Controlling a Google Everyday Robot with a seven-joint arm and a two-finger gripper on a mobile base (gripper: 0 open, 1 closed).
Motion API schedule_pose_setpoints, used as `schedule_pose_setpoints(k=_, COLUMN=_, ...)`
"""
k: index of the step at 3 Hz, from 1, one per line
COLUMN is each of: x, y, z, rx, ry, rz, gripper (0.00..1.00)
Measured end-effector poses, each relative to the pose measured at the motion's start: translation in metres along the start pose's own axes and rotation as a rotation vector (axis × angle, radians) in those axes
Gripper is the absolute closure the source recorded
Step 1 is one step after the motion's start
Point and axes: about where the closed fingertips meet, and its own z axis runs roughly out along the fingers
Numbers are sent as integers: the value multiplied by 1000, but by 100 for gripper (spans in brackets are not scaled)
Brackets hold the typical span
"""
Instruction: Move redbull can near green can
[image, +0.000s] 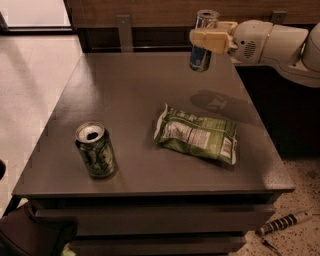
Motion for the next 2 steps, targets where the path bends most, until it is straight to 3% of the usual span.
schedule_pose_setpoints(k=2, x=13, y=100, z=-26, rx=-17, ry=28, rz=-23, gripper=100)
